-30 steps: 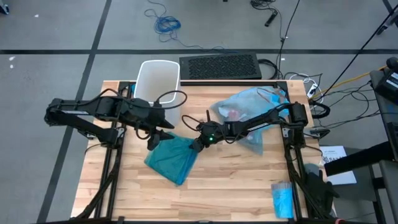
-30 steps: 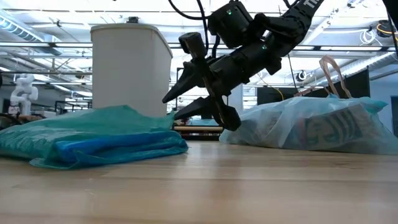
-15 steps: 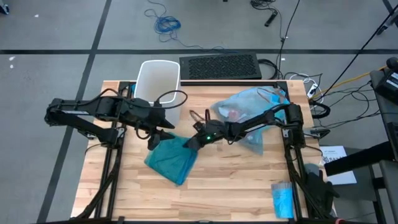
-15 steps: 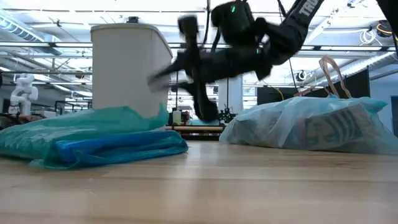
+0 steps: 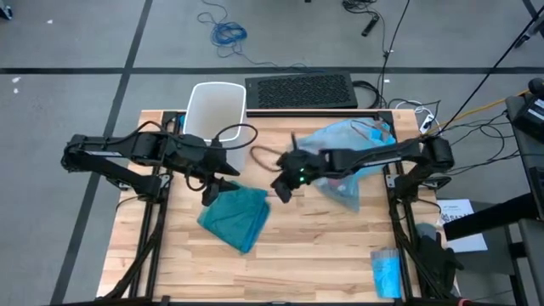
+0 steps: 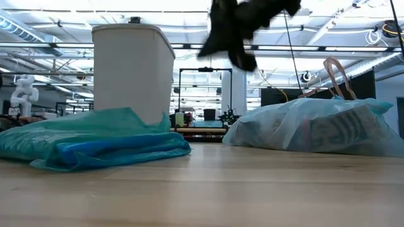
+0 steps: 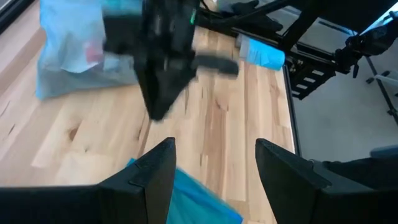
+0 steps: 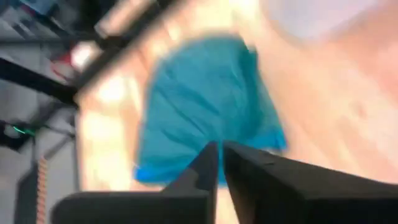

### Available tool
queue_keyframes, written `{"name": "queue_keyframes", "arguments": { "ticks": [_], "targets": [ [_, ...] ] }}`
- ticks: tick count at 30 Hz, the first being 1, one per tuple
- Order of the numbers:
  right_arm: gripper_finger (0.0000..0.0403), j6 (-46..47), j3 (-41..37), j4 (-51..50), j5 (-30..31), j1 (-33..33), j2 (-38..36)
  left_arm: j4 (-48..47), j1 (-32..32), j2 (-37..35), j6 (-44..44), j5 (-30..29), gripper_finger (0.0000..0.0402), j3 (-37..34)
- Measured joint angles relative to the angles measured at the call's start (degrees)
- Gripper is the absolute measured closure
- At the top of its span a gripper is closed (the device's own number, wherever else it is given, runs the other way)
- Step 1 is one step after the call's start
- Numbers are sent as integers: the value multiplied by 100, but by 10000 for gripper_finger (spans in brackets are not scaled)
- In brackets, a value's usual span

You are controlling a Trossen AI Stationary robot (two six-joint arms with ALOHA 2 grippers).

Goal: Place trash/remove bag and relplace
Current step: Insert the blue trash bag into the white trash bin

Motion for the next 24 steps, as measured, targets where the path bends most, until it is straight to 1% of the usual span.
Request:
{"name": "queue_keyframes", "arguments": {
  "ticks": [1, 3, 6, 9, 12, 15, 18, 20, 22, 24],
  "targets": [
    [359, -3, -78, 254, -182, 10, 124, 19, 0, 1, 2, 0, 187, 0],
    [323, 105, -100, 1188, -612, 52, 426, 76, 0, 0, 3, 0, 187, 0],
    [261, 505, -121, 1984, -1120, 68, 971, 63, 0, 0, -6, 17, 187, 0],
    [203, 891, -122, 2167, -1252, 25, 1300, 42, 0, 0, -17, 42, 187, 0],
    [164, 1198, -97, 2244, -1359, -43, 1483, 42, 0, 0, 5, 47, 187, -1],
    [152, 1472, -111, 2565, -1393, -71, 1558, 44, 0, 0, 8, 59, 187, 0],
    [155, 1485, -105, 3262, -1411, -70, 1533, 28, 0, 0, 31, 61, 187, 0],
    [161, 1462, -96, 3461, -1406, -70, 1532, 21, 0, 0, 37, 61, 188, 0],
    [169, 1474, -95, 3261, -1335, -91, 1532, 20, 0, 0, 46, 63, 188, -1],
    [177, 1563, -95, 2673, -949, -118, 1531, 20, 0, 0, 44, 63, 188, 0]
  ]
}}
